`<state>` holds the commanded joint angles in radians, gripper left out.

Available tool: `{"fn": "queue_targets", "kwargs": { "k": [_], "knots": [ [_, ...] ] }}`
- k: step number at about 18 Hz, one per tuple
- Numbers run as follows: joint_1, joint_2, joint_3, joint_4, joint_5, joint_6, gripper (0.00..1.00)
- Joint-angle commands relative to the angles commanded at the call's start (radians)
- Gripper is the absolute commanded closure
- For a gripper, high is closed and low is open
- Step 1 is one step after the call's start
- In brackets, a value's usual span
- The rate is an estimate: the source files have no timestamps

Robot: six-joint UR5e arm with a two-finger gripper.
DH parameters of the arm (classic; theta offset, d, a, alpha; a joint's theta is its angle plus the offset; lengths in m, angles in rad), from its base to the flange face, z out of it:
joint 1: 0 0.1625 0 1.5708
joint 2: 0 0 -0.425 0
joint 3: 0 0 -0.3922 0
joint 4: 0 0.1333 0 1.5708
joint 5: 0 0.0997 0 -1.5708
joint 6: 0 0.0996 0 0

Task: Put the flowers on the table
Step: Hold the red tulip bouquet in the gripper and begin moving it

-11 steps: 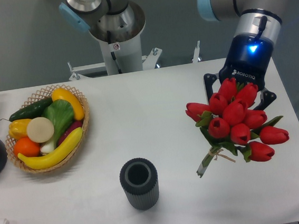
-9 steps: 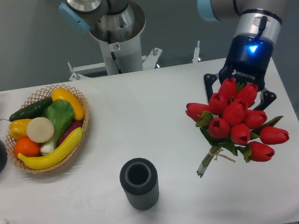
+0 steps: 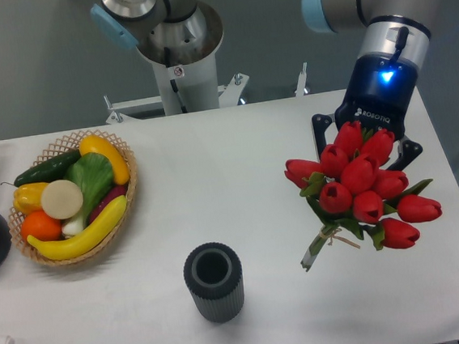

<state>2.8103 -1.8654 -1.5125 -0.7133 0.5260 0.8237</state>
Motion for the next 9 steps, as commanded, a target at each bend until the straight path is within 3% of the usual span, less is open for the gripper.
{"fn": "queue_targets", "kwargs": {
  "k": [9],
  "knots": [
    [-0.011,0.045,-0.028,-0.002,0.215,0.031,0.67]
  ]
}}
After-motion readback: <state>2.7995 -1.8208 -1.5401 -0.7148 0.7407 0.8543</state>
